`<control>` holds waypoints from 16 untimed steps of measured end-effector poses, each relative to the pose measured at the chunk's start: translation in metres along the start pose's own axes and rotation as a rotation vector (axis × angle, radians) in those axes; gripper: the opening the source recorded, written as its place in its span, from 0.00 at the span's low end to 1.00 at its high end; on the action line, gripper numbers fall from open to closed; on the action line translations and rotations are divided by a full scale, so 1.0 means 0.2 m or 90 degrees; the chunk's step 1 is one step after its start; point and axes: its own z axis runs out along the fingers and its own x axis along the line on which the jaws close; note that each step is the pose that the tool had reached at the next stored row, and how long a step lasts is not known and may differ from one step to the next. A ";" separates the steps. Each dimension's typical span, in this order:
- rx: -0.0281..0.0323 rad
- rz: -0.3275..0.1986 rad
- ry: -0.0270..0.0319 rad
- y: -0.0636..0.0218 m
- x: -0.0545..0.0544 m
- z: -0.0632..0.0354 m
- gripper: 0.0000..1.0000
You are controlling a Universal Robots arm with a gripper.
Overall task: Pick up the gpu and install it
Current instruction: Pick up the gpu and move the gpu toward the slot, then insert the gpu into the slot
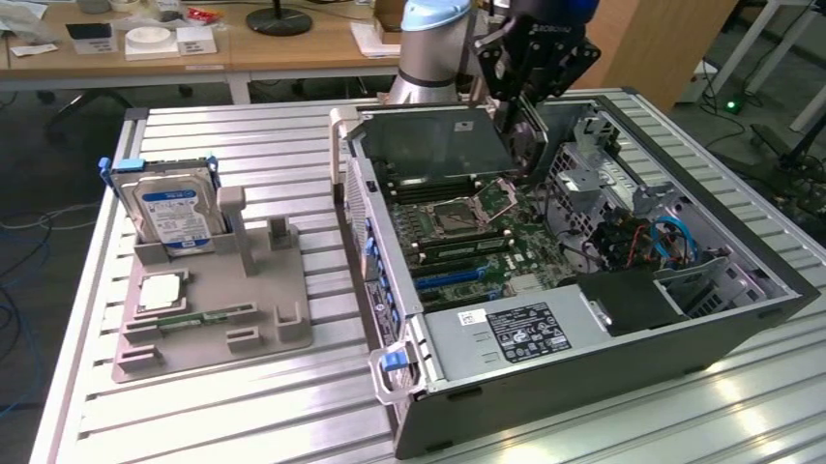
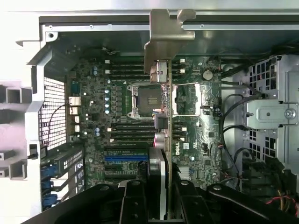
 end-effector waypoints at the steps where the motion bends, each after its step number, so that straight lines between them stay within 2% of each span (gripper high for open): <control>1: 0.0001 0.000 0.0001 0.000 0.00 0.000 0.28; 16: 0.0000 0.000 0.0000 0.000 0.00 0.000 0.28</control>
